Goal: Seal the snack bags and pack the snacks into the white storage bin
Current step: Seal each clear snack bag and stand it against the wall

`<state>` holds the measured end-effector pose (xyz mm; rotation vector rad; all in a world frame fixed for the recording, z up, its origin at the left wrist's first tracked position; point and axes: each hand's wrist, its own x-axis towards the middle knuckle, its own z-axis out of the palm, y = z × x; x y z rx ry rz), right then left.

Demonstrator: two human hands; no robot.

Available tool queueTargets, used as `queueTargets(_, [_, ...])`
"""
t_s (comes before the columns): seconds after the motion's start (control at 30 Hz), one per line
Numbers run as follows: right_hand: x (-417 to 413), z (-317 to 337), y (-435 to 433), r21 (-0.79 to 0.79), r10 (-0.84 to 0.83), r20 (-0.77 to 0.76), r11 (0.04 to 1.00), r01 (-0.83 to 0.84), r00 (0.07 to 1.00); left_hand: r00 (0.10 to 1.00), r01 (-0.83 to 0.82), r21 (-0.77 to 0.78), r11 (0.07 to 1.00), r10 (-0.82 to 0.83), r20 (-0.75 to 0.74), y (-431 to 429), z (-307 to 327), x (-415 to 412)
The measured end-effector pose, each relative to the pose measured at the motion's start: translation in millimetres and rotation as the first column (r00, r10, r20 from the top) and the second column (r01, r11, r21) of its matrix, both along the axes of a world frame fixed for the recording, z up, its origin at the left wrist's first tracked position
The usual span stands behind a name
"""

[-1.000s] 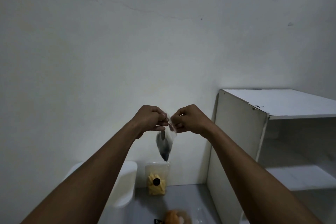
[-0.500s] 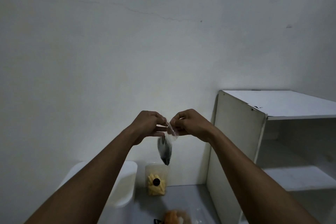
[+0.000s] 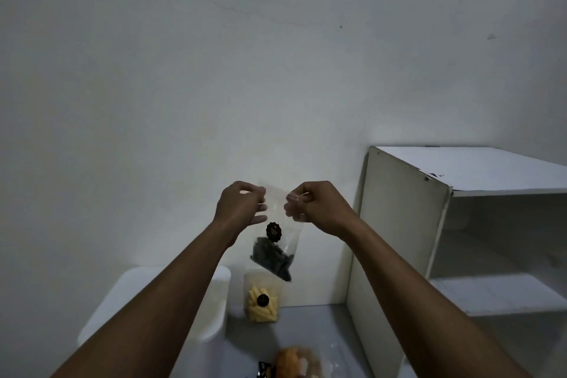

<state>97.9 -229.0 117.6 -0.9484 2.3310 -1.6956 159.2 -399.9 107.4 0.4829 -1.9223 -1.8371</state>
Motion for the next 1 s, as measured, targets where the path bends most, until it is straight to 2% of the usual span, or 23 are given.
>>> queueTargets(0.07, [-3.3, -4.8, 4.6, -0.072, 0.006, 0.091, 0.997, 0.001, 0.996, 0.998, -0.044, -0.075, 0.996, 0.048, 0.047, -6.2, -16.2, -2.0])
queueTargets(0.1, [-5.3, -8.0, 6.5, -0.086, 0.014, 0.119, 0.996, -0.003, 0.993, 0.996, -0.01, -0.087, 0.996, 0.018, 0.087, -8.0, -25.0, -2.3])
queueTargets(0.2, [-12.7, -22.4, 11.1, -0.087, 0.006, 0.147, 0.996, 0.007, 0.989, 0.982, 0.103, -0.006, 0.995, -0.101, 0.16, -6.8, -50.2, -4.5])
queueTargets(0.3, [-20.3, -43.3, 13.3, -0.124, -0.006, 0.22, 0.992, 0.034, 0.975, 0.991, 0.076, 0.058, 0.995, -0.082, 0.108, -1.6, -69.5, -9.1])
queueTargets(0.57, [-49.6, -154.8, 3.0, 0.027, -0.091, 0.408, 0.996, 0.087, 0.908, 0.992, -0.04, 0.1, 0.994, 0.028, 0.124, 3.0, -132.9, -34.8])
queueTargets(0.8, [-83.5, -264.5, -25.0, 0.118, -0.182, 0.413, 0.982, 0.146, 0.892, 0.95, -0.172, -0.061, 0.983, 0.182, 0.255, -7.3, -232.9, -62.2])
queueTargets(1.0, [-116.6, -348.4, -57.4, 0.189, -0.229, 0.422, 0.969, 0.162, 0.877, 0.909, -0.244, -0.06, 0.968, 0.25, 0.334, -22.6, -305.8, -92.3])
